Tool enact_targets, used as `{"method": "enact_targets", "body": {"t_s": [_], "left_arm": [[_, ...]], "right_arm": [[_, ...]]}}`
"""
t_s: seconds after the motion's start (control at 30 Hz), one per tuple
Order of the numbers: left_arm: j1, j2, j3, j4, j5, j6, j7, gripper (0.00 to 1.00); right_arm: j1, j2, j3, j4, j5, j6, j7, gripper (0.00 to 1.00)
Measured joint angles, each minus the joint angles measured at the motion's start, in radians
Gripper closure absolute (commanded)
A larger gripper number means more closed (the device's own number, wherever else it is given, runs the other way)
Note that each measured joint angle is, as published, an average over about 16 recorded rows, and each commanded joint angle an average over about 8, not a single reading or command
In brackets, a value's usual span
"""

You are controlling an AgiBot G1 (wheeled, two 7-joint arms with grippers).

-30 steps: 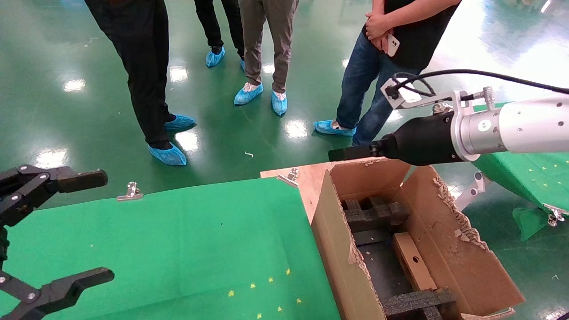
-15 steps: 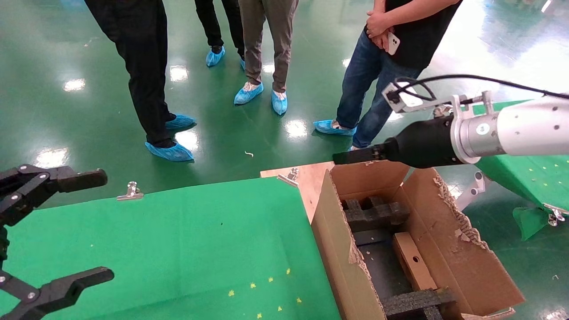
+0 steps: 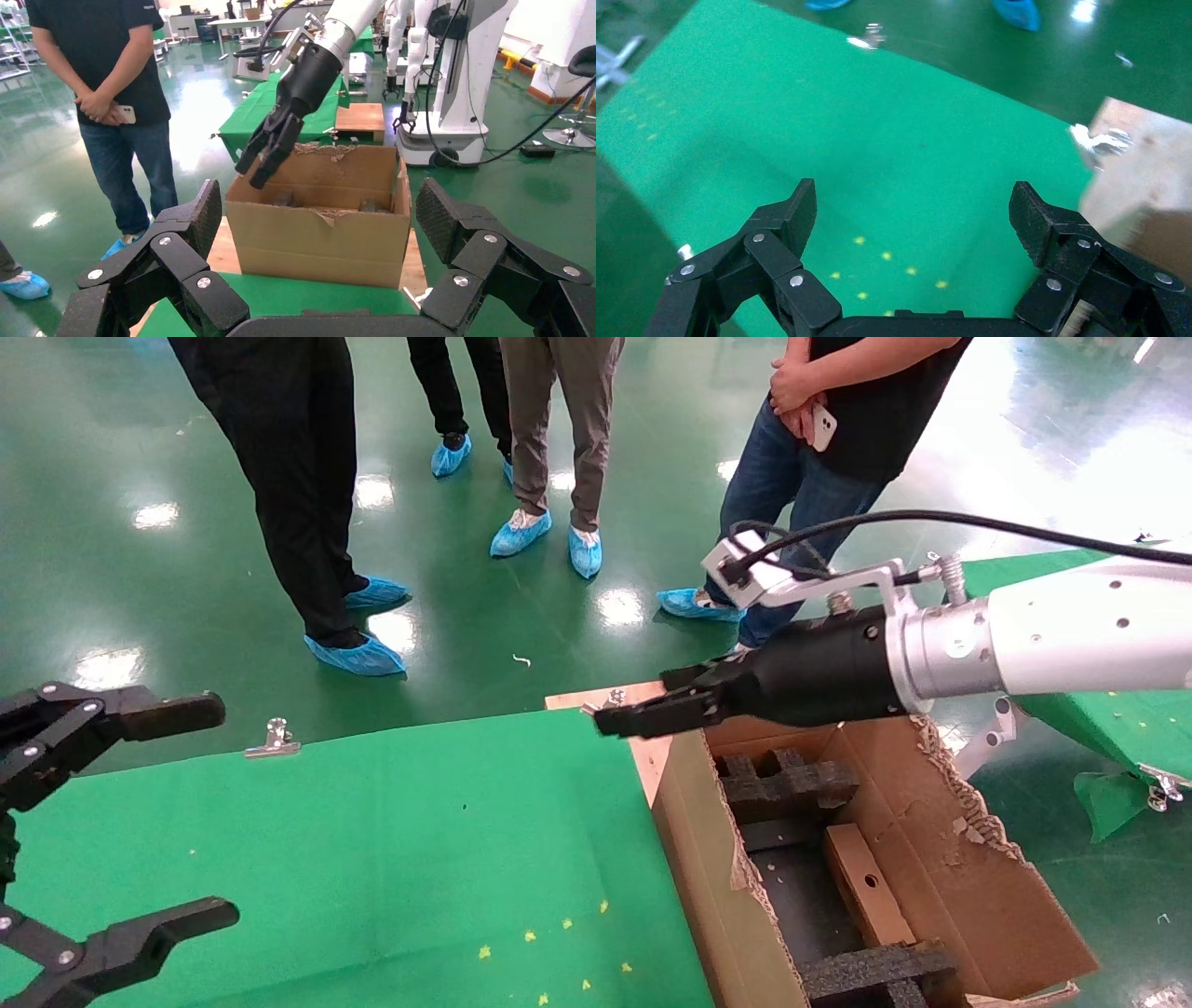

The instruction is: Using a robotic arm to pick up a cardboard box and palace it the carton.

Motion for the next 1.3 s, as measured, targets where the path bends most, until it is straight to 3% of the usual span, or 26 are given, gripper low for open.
{"method": "enact_targets", "body": {"t_s": [1.3], "left_arm": [[0.0, 0.0, 0.001, 0.0, 0.0, 0.0, 0.0, 0.0]], "right_arm": [[-0.648, -0.073, 0.94, 0.05, 0.286, -0.446, -0.76, 0.0]]}}
